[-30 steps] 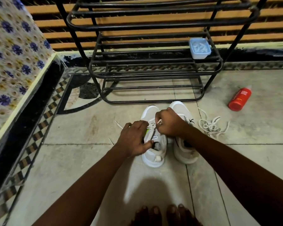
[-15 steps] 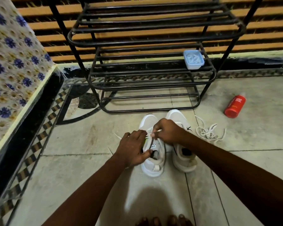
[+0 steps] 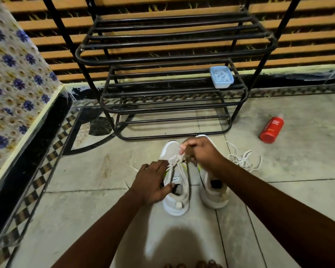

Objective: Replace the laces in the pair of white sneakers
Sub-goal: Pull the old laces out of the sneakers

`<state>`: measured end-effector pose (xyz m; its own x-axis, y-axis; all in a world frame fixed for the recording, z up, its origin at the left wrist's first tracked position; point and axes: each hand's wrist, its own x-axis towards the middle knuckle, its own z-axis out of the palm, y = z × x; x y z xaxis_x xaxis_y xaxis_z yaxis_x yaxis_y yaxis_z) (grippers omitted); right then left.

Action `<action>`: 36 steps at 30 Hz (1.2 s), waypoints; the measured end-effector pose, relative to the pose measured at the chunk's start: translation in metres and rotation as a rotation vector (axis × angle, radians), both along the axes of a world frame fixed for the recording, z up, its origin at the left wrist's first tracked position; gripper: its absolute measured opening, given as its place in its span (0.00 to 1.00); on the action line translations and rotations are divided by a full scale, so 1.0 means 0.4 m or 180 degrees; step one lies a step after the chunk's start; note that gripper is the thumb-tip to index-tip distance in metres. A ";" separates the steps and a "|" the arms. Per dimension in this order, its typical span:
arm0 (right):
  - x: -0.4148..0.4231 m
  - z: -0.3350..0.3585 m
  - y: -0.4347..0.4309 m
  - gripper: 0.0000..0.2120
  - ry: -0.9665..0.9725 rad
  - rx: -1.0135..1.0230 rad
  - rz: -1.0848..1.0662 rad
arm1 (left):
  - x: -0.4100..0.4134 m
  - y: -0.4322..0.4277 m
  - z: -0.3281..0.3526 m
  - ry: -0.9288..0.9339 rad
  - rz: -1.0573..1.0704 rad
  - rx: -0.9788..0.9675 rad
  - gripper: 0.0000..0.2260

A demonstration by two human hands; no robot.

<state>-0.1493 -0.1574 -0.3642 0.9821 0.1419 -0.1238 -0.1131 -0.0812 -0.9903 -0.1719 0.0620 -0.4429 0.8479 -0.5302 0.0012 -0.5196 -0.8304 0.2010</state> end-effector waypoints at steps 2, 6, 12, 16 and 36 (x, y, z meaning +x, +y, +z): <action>-0.012 -0.007 -0.022 0.13 0.0857 0.1380 -0.0345 | -0.001 0.000 -0.006 0.0003 0.0016 0.0008 0.36; -0.014 -0.029 -0.038 0.12 0.1223 0.1553 -0.0432 | 0.004 -0.006 -0.010 -0.0030 0.0000 0.0000 0.35; -0.007 -0.043 -0.037 0.15 -0.0928 -0.2318 0.0823 | 0.000 -0.007 -0.014 -0.0027 0.0017 -0.0030 0.36; -0.004 -0.051 -0.040 0.13 -0.1549 -0.3471 0.1379 | 0.001 -0.009 -0.014 -0.0051 -0.0017 0.0006 0.36; -0.014 -0.063 -0.079 0.10 -0.1837 -0.3195 0.1572 | 0.004 -0.009 -0.021 -0.0154 -0.0158 -0.0111 0.34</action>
<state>-0.1549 -0.1888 -0.3896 0.7980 0.6013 0.0390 0.5721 -0.7356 -0.3628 -0.1704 0.0584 -0.4515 0.8191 -0.5704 0.0607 -0.5697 -0.7964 0.2031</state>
